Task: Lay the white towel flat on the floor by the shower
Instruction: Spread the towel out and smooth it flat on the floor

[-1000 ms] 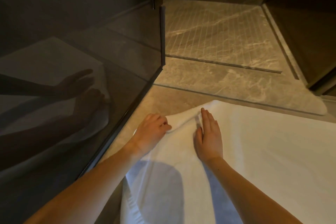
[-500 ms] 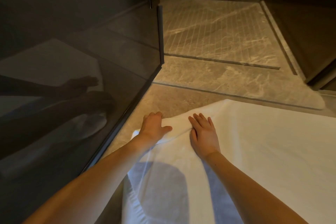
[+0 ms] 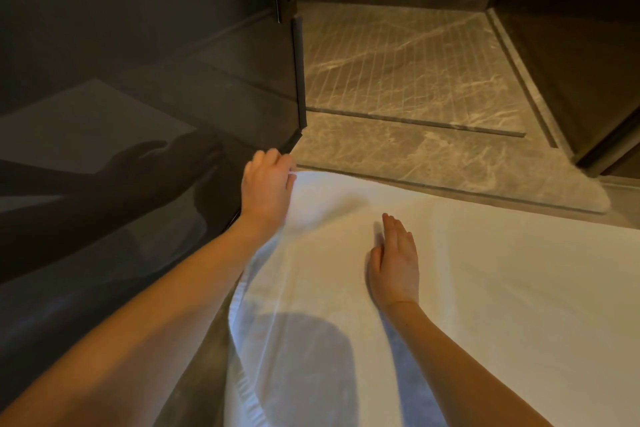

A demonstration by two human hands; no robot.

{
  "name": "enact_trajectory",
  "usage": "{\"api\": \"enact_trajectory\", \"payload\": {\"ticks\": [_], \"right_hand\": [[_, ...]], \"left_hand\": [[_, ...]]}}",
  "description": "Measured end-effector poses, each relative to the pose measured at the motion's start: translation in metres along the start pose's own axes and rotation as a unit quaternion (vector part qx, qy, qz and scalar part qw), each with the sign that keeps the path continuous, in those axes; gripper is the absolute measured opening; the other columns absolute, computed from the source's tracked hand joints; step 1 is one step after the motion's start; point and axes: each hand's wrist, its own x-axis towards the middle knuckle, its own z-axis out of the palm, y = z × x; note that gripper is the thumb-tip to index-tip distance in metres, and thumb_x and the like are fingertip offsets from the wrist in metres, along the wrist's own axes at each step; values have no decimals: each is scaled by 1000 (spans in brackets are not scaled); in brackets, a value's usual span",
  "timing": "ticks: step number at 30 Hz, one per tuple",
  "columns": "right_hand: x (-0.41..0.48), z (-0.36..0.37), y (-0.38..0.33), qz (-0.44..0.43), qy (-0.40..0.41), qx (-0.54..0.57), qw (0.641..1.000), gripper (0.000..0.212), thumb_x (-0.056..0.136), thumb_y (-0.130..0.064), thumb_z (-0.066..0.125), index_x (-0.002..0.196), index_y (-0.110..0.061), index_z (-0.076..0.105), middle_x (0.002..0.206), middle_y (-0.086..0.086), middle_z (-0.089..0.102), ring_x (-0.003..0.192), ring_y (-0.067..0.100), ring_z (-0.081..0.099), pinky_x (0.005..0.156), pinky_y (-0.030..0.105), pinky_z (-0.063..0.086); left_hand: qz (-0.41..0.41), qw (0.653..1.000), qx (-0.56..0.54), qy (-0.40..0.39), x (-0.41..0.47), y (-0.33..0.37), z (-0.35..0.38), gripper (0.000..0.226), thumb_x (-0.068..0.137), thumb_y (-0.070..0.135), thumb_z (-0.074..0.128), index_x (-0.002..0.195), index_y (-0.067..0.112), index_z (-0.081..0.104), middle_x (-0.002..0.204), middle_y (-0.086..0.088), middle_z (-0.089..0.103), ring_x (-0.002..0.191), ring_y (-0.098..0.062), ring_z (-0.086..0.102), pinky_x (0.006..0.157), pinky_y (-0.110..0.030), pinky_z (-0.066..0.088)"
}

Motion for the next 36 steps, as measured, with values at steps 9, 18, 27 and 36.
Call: {"api": "enact_trajectory", "payload": {"ticks": [9,18,27,36], "right_hand": [[8,8,5,1,-106,-125,987,56,102,-29,27,155,-16,19,162,4,21,150,20,13,123,39,6],[40,12,-16,-11,-115,-129,985,55,102,-31,27,154,-16,21,162,2,21,150,20,11,122,38,5],[66,37,-7,-96,-223,-180,953,56,103,-38,13,156,-23,3,164,-7,3,150,14,-5,122,36,-4],[63,-6,51,-18,-183,-209,961,57,104,-37,16,156,-20,2,164,-4,1,151,14,-2,122,34,-1]], "left_hand": [[124,965,-6,-230,-54,43,64,58,101,34,35,153,16,17,161,-2,15,147,-19,10,120,-34,5],[50,966,20,-254,-46,38,107,55,103,39,12,153,21,-2,163,2,-3,148,-16,-8,118,-36,-9],[79,966,-1,-248,-38,17,118,55,102,38,14,153,22,0,162,5,-5,147,-10,-10,119,-32,-8],[42,973,-3,-229,-40,-37,115,64,97,48,6,153,18,-1,162,2,-6,145,-6,-12,117,-28,-6]]}}
